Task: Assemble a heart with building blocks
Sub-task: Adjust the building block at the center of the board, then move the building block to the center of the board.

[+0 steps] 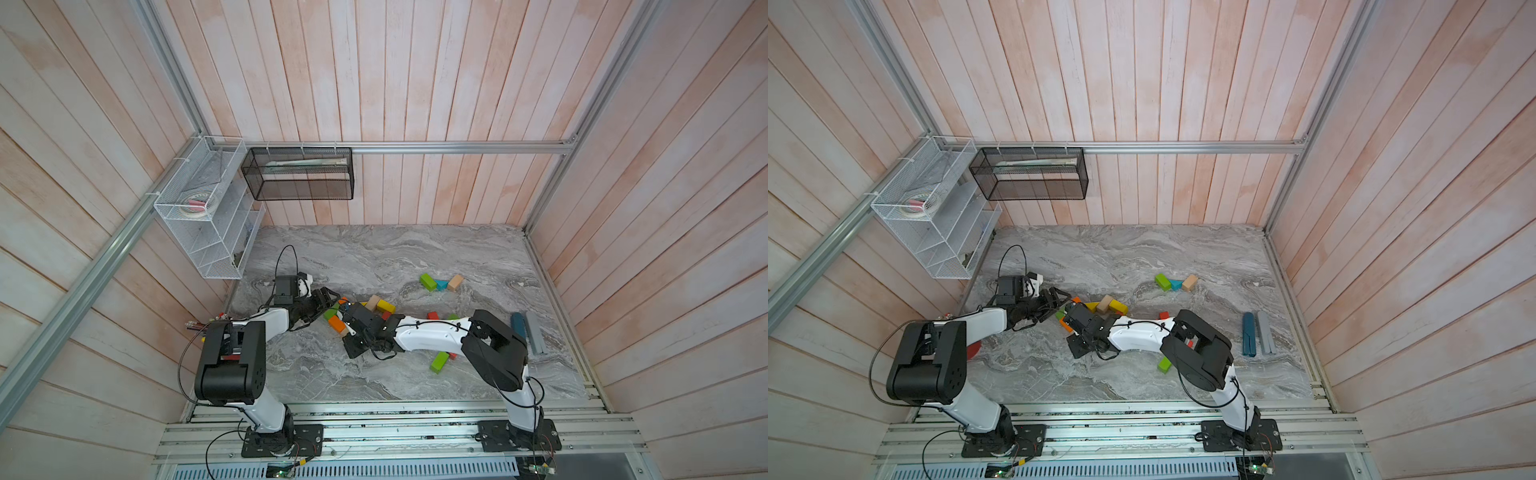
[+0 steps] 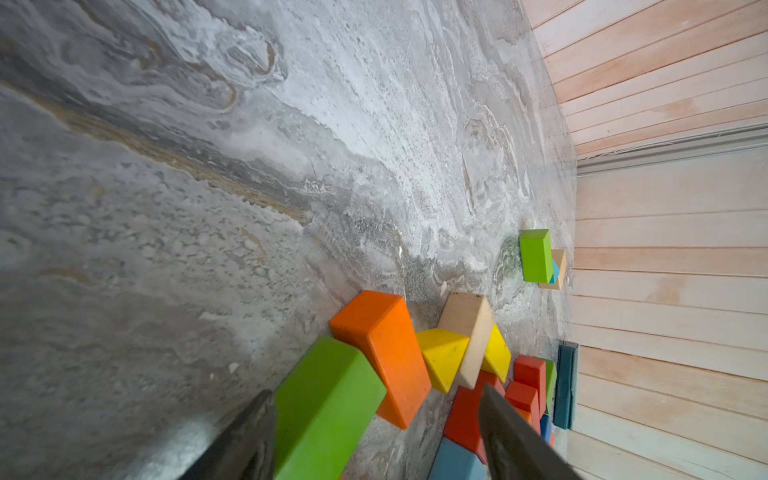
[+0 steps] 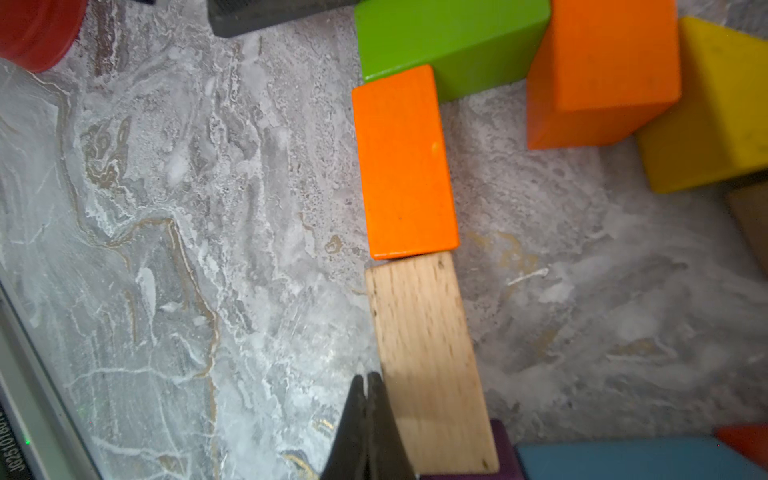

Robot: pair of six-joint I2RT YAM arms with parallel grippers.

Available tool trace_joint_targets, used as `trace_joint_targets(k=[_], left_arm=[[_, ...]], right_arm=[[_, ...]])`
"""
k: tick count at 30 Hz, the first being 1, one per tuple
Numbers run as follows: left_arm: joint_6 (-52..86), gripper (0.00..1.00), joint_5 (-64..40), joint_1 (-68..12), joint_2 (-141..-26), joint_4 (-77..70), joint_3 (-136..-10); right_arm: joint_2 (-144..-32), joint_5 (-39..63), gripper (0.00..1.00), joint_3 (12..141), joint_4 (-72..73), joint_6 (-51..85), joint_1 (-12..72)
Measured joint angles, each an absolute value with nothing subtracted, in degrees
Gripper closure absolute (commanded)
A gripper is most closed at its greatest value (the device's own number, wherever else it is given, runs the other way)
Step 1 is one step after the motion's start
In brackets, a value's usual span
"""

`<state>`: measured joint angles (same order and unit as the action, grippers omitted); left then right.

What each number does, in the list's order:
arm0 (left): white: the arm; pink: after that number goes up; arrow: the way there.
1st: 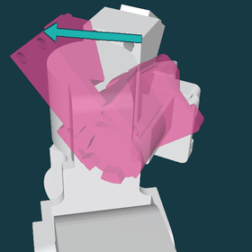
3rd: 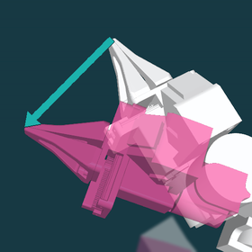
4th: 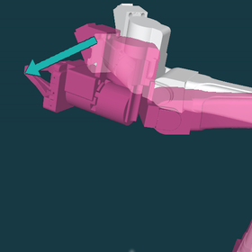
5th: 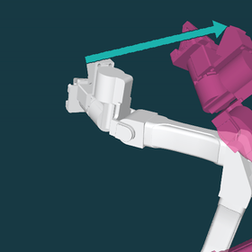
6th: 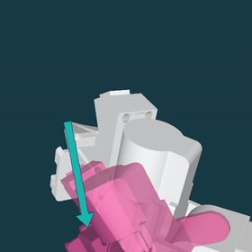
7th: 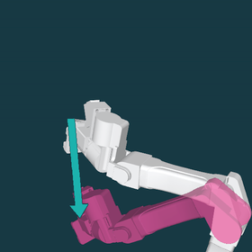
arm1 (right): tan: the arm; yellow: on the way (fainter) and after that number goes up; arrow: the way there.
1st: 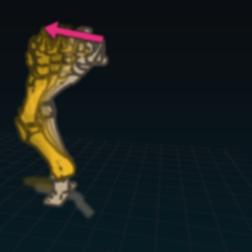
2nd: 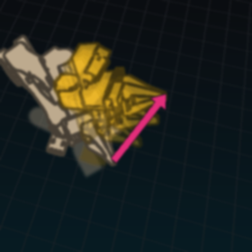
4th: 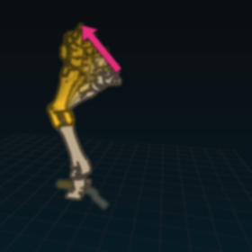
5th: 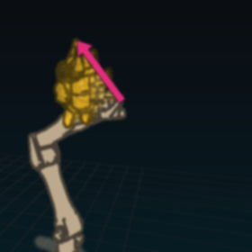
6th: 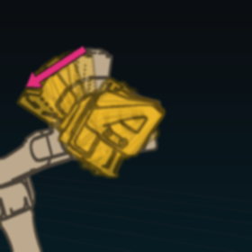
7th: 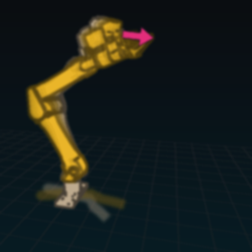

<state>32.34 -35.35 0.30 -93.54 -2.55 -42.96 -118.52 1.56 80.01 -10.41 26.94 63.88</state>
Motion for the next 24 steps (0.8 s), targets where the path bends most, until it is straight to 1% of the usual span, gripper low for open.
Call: trace_joint_targets(k=[7, 10, 18, 24], left_arm=[[32.4, 0.22, -35.3, 0.3, -93.4, -1.8, -43.4], [32.4, 0.18, -35.1, 0.3, -92.1, 0.1, -44.6], [30.5, 0.18, -34.1, 0.3, -84.9, 5.8, -52.2], [26.8, 0.17, -36.1, 0.3, -81.6, 10.7, -57.6]], right_arm=[[-118.0, 1.6, 0.95, 79.5, -9.8, 26.4, 63.9], [-115.3, 2.0, 0.94, 77.8, -9.2, 25.5, 63.9], [-100.8, 2.0, 0.87, 71.3, -9.0, 22.8, 62.5], [-91.1, 0.4, 0.83, 64.0, -11.6, 22.5, 56.3]])
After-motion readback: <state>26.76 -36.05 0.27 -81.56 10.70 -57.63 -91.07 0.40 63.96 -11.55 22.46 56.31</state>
